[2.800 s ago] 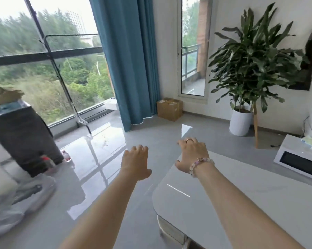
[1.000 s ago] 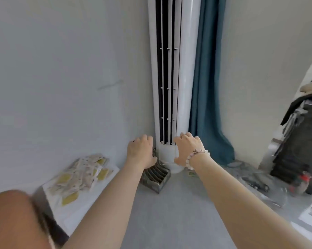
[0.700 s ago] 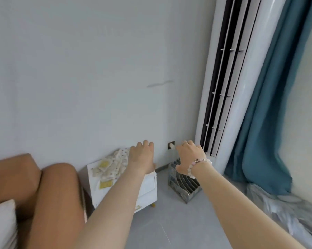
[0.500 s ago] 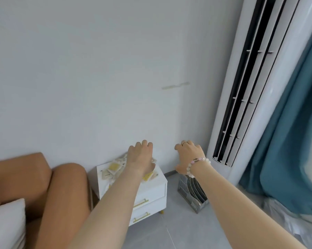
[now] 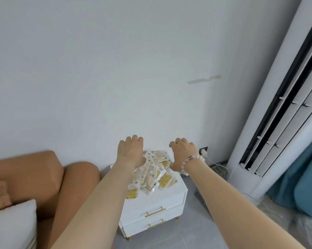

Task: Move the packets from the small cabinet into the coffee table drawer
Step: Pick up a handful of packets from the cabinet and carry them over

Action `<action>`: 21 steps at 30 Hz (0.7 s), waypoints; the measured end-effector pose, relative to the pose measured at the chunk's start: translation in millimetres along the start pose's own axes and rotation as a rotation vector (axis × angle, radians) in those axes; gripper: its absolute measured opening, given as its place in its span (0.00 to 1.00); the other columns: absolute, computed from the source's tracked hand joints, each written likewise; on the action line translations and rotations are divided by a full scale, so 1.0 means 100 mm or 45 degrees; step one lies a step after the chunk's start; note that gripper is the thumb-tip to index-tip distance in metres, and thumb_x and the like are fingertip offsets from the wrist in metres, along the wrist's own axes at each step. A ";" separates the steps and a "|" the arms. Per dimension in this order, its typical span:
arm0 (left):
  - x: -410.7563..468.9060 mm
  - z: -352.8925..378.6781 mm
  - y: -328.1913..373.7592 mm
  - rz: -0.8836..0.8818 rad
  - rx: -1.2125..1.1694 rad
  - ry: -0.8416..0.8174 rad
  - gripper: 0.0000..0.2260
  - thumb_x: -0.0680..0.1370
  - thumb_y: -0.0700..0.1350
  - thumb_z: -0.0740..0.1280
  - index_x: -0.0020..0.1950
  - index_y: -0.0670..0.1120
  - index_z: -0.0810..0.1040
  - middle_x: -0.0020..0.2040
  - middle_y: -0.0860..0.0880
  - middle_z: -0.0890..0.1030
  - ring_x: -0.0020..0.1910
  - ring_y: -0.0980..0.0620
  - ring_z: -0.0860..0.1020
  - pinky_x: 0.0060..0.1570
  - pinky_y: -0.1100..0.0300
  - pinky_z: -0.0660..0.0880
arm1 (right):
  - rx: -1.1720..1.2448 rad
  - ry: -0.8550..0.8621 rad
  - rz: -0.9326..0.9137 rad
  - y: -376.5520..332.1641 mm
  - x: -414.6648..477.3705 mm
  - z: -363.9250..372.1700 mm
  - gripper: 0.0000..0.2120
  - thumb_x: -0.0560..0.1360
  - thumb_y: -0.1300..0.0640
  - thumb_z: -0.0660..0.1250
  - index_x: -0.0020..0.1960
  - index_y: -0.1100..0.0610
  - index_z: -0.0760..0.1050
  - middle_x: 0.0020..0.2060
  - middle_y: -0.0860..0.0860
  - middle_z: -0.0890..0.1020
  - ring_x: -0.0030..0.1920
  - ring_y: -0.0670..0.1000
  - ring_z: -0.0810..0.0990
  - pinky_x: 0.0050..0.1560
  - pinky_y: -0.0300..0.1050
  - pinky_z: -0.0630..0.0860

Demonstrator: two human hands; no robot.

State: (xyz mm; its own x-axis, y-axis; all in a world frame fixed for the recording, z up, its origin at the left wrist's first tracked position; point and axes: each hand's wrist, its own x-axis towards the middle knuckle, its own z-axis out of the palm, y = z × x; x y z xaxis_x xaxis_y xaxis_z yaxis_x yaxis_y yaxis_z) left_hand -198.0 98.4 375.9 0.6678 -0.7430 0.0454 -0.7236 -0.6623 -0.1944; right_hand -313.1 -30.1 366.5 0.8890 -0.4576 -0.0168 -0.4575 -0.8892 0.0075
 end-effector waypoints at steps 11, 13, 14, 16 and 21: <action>0.84 0.32 -0.16 -0.114 -0.089 -0.060 0.24 0.76 0.57 0.63 0.66 0.44 0.66 0.60 0.48 0.72 0.59 0.48 0.72 0.48 0.57 0.67 | 0.002 -0.015 -0.127 0.04 1.14 0.16 0.24 0.71 0.51 0.64 0.66 0.55 0.66 0.61 0.51 0.70 0.63 0.51 0.68 0.58 0.44 0.66; 1.02 0.43 -0.19 -0.144 -0.044 -0.121 0.20 0.76 0.53 0.64 0.64 0.44 0.67 0.57 0.48 0.72 0.56 0.48 0.72 0.44 0.59 0.63 | 0.024 -0.043 -0.141 0.08 1.40 0.24 0.24 0.72 0.50 0.64 0.66 0.54 0.66 0.61 0.50 0.70 0.63 0.51 0.67 0.59 0.44 0.66; 1.12 0.49 -0.22 -0.162 -0.027 -0.147 0.19 0.76 0.51 0.64 0.63 0.44 0.68 0.55 0.48 0.71 0.54 0.49 0.72 0.43 0.59 0.62 | 0.035 -0.056 -0.146 0.11 1.54 0.29 0.24 0.73 0.50 0.63 0.67 0.54 0.65 0.61 0.50 0.70 0.63 0.50 0.67 0.59 0.44 0.66; 1.31 0.61 -0.25 -0.193 -0.027 -0.203 0.17 0.76 0.49 0.63 0.61 0.44 0.68 0.52 0.49 0.71 0.51 0.49 0.71 0.42 0.59 0.61 | 0.061 -0.100 -0.159 0.17 1.79 0.42 0.24 0.73 0.49 0.63 0.67 0.54 0.65 0.61 0.50 0.70 0.63 0.50 0.67 0.59 0.43 0.67; 1.79 1.03 -0.28 -0.273 -0.108 -0.338 0.18 0.75 0.49 0.62 0.63 0.44 0.66 0.57 0.49 0.71 0.55 0.49 0.72 0.44 0.59 0.62 | 0.056 -0.276 -0.227 0.32 2.29 0.91 0.24 0.73 0.48 0.63 0.67 0.54 0.65 0.61 0.50 0.70 0.64 0.50 0.67 0.59 0.43 0.66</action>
State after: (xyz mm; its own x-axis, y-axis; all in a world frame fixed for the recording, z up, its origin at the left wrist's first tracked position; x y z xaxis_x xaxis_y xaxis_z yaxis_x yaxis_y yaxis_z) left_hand -40.0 -6.0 288.4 0.8203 -0.5421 -0.1822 -0.5663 -0.8146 -0.1256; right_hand -126.3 -163.5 272.2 0.9330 -0.2785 -0.2277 -0.2986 -0.9526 -0.0582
